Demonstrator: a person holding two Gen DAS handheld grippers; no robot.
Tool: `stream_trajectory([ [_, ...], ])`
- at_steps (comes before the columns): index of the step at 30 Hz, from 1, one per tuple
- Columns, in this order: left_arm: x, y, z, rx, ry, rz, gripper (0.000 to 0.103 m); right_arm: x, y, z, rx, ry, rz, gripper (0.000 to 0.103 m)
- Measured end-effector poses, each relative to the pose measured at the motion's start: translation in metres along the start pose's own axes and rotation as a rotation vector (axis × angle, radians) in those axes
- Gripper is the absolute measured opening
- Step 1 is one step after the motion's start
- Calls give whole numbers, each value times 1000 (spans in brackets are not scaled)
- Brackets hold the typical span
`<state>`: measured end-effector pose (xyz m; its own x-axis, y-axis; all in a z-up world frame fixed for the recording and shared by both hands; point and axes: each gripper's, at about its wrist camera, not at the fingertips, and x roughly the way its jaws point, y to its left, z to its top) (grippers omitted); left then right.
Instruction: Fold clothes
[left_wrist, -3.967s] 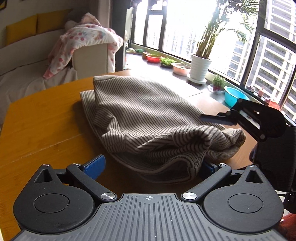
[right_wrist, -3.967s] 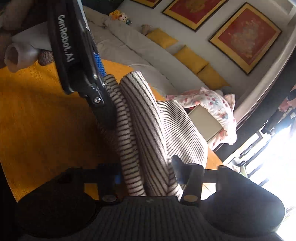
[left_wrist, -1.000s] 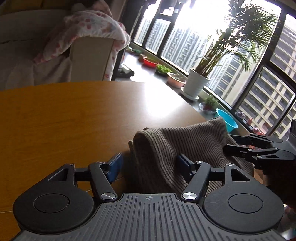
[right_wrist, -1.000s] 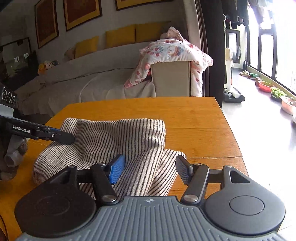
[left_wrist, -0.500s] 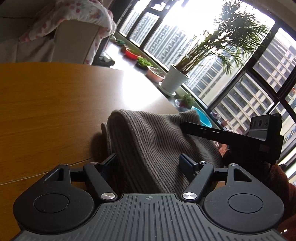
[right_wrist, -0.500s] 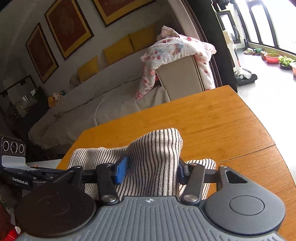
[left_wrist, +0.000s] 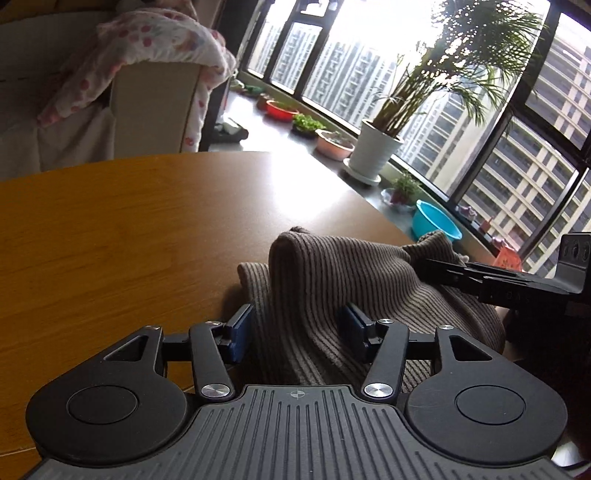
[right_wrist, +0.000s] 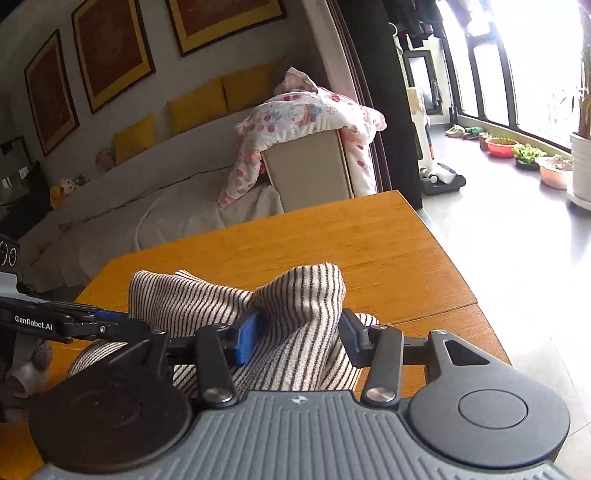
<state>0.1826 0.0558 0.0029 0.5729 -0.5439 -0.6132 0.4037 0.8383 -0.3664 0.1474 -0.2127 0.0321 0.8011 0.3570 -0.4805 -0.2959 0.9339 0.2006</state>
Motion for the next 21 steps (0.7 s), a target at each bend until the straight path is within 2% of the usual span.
stream_trajectory([
  [2, -7, -2, 3, 12, -13, 16, 62, 2, 1, -2, -29, 7, -36, 53],
  [4, -18, -8, 8, 50, -45, 27, 59, -4, 5, -1, -66, -11, -72, 63],
  [6, -29, -13, 12, 73, -78, -4, 61, -19, 10, 0, -86, -45, -78, 64],
  [8, -35, -16, 17, 83, -99, -42, 65, -39, 22, 1, -108, -85, -12, 64],
  [11, -26, -18, 20, 97, -87, -36, 67, -57, 49, -6, -211, -106, 77, 64],
  [13, -13, -19, 20, 93, -59, -17, 66, -46, 64, -16, -271, -33, 63, 64],
  [15, 3, -19, 18, 77, -20, 6, 67, -24, 63, -31, -266, 58, 24, 64],
  [18, 12, -17, 14, 68, 2, 27, 73, -18, 51, -31, -182, 72, 44, 66],
  [21, 9, -15, 15, 61, 4, 36, 76, -29, 54, -26, -162, 75, 51, 66],
])
